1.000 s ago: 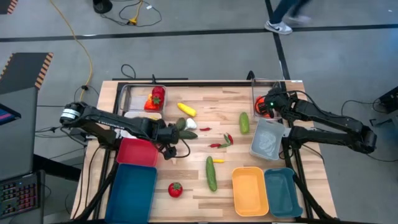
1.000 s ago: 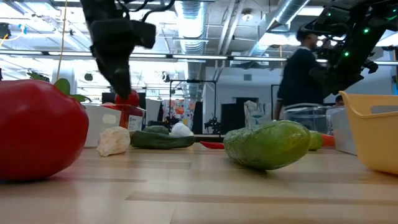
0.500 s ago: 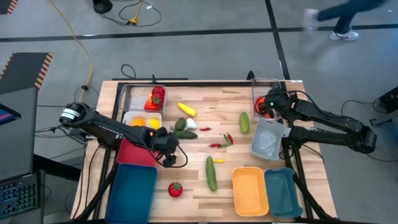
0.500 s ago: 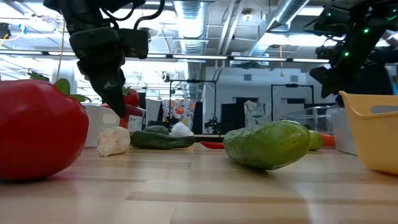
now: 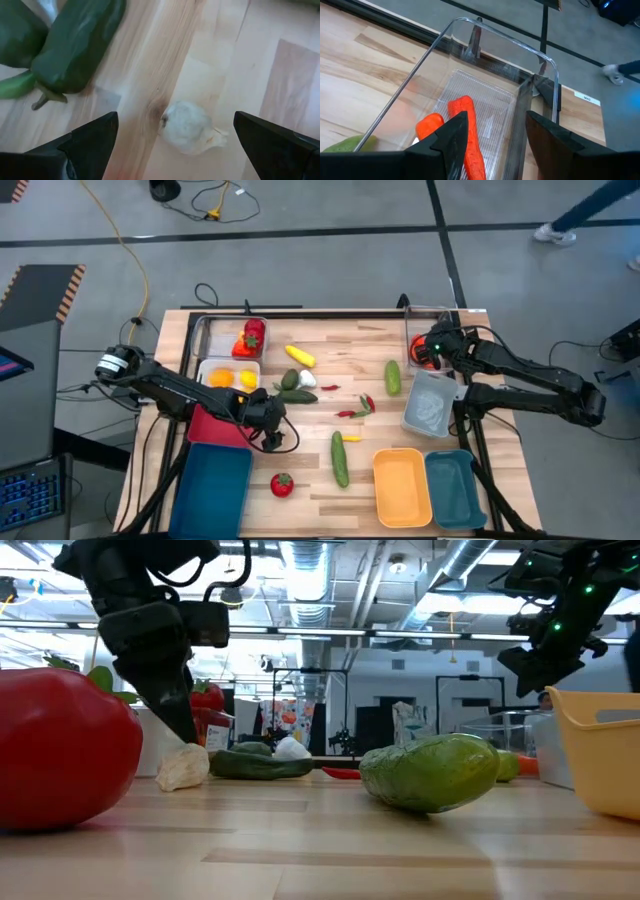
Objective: Sort produce into baskets
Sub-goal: Put the bottom white garlic into the red bin
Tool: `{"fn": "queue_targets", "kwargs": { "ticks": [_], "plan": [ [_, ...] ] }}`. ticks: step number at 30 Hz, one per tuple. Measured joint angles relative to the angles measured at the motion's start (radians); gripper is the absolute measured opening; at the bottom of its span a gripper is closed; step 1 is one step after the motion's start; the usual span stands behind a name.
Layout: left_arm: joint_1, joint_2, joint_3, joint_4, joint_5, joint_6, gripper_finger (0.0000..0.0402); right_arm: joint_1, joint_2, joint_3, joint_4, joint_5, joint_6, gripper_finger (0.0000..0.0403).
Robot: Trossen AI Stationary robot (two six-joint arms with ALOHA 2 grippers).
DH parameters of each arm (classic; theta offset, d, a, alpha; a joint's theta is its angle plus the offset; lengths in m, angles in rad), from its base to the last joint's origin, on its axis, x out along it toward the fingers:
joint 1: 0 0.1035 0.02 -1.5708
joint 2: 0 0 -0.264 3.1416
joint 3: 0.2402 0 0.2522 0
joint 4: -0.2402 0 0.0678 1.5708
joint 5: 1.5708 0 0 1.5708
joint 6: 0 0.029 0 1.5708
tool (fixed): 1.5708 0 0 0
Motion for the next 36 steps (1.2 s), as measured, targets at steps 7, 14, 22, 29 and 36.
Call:
{"fn": "queue_targets", "kwargs": {
  "ticks": [7,14,22,29,36],
  "plan": [
    [-0.005,0.054,-0.014,0.047,-0.02,0.012,0.0384,0.0,0.0,0.0,0.0,0.0,0.0,0.0225],
    [-0.013,0.17,0.036,0.038,-0.018,0.052,0.0384,0.0,0.0,0.0,0.001,0.0,-0.002,0.0225],
    [-0.008,0.169,0.062,-0.004,-0.003,0.086,0.0384,0.0,0.0,0.0,0.001,0.0,-0.002,0.0225],
    [-0.008,0.168,0.08,-0.029,0.002,0.09,0.0376,0.0,0.0,0.0,0.001,0.0,-0.002,0.0225],
    [-0.008,0.168,0.085,-0.044,0.029,0.104,0.0297,0.0,0.0,0.0,0.001,0.0,-0.002,0.0225]
  ]
}}
